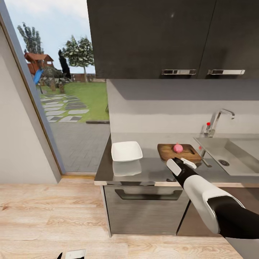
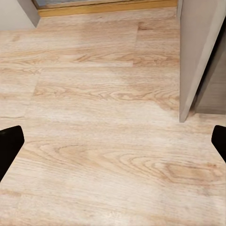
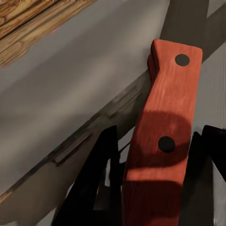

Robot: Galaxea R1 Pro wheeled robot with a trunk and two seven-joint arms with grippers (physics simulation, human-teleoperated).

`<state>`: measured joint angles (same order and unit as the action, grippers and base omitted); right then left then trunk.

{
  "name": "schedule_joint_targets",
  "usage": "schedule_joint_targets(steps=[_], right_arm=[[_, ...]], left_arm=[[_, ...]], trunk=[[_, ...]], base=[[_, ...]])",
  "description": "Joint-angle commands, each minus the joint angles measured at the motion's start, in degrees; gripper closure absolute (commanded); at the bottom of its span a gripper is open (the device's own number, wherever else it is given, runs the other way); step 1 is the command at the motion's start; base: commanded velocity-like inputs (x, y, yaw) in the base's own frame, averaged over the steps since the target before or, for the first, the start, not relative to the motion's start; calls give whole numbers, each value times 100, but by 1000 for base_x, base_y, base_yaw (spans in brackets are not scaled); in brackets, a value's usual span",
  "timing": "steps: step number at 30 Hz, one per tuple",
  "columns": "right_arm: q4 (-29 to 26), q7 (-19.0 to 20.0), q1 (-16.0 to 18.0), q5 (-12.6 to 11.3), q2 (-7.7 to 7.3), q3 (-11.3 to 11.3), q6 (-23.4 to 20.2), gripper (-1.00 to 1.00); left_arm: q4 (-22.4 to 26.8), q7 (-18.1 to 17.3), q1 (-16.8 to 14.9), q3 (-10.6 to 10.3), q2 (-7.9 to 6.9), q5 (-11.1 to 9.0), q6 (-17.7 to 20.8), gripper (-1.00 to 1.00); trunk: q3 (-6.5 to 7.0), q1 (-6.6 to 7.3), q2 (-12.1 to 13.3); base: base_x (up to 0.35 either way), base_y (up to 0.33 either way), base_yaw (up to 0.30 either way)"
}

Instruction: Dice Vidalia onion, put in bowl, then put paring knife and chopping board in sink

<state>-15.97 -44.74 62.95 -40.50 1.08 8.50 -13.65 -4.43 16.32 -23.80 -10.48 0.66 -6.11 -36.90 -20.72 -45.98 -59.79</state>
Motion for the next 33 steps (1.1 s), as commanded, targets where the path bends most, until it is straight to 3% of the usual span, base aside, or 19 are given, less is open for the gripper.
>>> schedule_joint_targets(steps=[1, 19, 25, 33], right_arm=[[145, -14, 0, -113, -12, -24, 44, 100], [366, -78, -2, -114, -120, -61, 575, 100], [407, -122, -2, -108, -185, -550, 754, 100], [411, -275, -2, -108, -263, -674, 821, 100]], left_arm=[[-23, 3, -10, -50, 4, -57, -36, -100], [-23, 3, -10, -50, 4, -57, -36, -100], [-23, 3, -10, -50, 4, -57, -33, -100], [-23, 3, -10, -50, 4, -57, -33, -100]], trunk=[[-8, -2, -3], [-8, -2, -3], [-8, -2, -3], [-8, -2, -3]], base=[[0, 0, 0], [0, 0, 0], [0, 0, 0], [0, 0, 0]])
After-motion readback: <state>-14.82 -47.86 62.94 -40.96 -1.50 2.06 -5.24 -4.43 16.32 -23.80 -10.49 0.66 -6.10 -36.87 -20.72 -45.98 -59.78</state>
